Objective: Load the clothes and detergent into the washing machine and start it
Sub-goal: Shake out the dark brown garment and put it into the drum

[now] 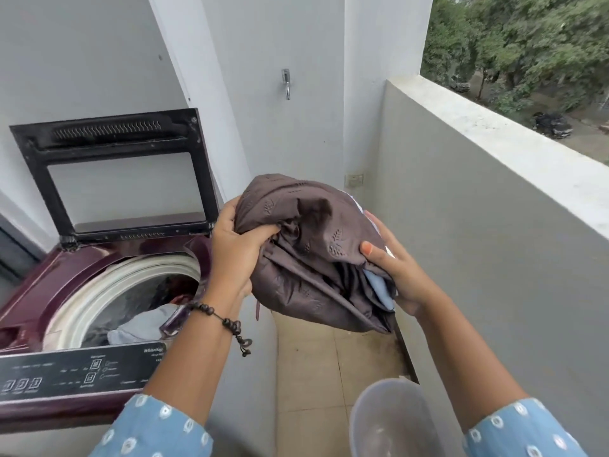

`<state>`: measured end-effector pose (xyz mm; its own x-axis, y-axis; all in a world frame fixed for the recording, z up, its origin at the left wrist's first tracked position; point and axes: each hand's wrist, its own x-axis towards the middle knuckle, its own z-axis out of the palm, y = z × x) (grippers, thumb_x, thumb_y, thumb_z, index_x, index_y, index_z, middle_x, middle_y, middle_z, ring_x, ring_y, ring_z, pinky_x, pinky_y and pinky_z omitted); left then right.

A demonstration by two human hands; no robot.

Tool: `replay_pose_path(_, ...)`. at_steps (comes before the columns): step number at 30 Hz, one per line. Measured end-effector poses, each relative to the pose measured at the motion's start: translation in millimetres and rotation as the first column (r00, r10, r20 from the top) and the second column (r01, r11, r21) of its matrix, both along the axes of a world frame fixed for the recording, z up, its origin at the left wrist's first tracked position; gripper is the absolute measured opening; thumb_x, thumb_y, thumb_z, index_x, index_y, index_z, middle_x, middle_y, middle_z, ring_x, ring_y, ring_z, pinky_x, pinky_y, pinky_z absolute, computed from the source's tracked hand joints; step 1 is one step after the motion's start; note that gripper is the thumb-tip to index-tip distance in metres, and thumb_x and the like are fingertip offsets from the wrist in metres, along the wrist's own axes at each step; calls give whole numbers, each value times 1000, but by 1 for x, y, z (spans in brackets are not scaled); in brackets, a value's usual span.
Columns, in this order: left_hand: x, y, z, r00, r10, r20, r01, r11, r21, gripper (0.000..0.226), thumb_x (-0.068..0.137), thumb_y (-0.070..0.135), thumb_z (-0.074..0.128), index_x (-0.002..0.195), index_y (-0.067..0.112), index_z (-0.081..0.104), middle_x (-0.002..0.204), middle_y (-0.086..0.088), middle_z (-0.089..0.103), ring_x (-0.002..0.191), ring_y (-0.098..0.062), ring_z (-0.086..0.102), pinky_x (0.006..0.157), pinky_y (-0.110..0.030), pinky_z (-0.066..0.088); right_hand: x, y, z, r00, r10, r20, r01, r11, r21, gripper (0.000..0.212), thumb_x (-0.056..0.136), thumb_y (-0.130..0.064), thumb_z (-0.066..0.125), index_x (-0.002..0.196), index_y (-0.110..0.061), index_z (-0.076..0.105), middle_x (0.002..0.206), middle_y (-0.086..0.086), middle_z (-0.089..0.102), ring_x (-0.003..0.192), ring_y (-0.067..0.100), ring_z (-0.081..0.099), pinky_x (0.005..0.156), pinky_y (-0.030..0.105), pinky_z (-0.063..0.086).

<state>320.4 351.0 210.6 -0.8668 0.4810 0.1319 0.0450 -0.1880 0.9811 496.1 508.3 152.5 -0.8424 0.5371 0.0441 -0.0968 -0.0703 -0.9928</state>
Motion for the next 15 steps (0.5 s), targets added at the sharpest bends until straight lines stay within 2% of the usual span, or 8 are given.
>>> replay_pose_path(1,-7,-5,-1,1000,-3,13,3,1000,-3,51,73,-8,76,112,24,66,111,-6,72,104,-25,69,85,-36,58,-9,-5,-1,1000,6,-10,-6,1000,-30,79,73,-49,80,143,-41,44,138,-4,58,123,15,59,101,31,48)
replay_pose_path(3,-24,-17,-1,1000,-13,26,13,1000,-1,51,75,-8,75,117,18,64,112,-9,71,103,-27,69,82,-35,58,-29,-16,2,999,23,-42,-26,997,-71,62,83,-35,71,140,-31,48,110,-2,74,100,13,70,84,22,53)
replay_pose_path(4,-34,-23,-1,999,-14,30,14,1000,3,52,75,-7,75,120,16,64,113,-10,71,103,-28,69,83,-37,58,-39,-22,4,999,26,-47,-30,996,-81,56,85,-32,67,138,-28,51,101,-2,76,93,12,72,80,22,53)
replay_pose_path(8,-79,-49,-2,998,-4,59,4,1000,6,52,76,-7,74,120,18,63,110,-7,73,99,-24,71,77,-35,57,-92,-46,10,999,-7,-51,-1,989,-146,43,81,-32,70,122,-21,63,112,10,73,105,26,69,86,34,54)
replay_pose_path(11,-121,-73,-3,996,23,84,-24,1000,10,51,76,-9,72,119,18,64,109,-8,73,99,-25,71,79,-36,56,-138,-65,13,999,-15,-30,10,984,-179,42,82,-29,71,121,-15,64,111,13,73,103,29,70,82,35,55)
replay_pose_path(13,-151,-91,-5,995,42,91,-43,999,5,52,76,-9,72,121,15,63,109,-10,73,99,-28,70,83,-39,56,-171,-79,14,1000,8,-25,-12,984,-179,39,85,-27,70,120,-13,64,112,14,72,104,31,69,84,37,55)
replay_pose_path(15,-181,-110,-7,994,59,90,-60,998,6,46,77,-9,71,116,15,64,104,-9,73,96,-26,71,80,-37,56,-205,-92,14,999,32,-26,-37,983,-180,37,87,-26,69,120,-12,65,114,16,71,105,34,68,89,42,54)
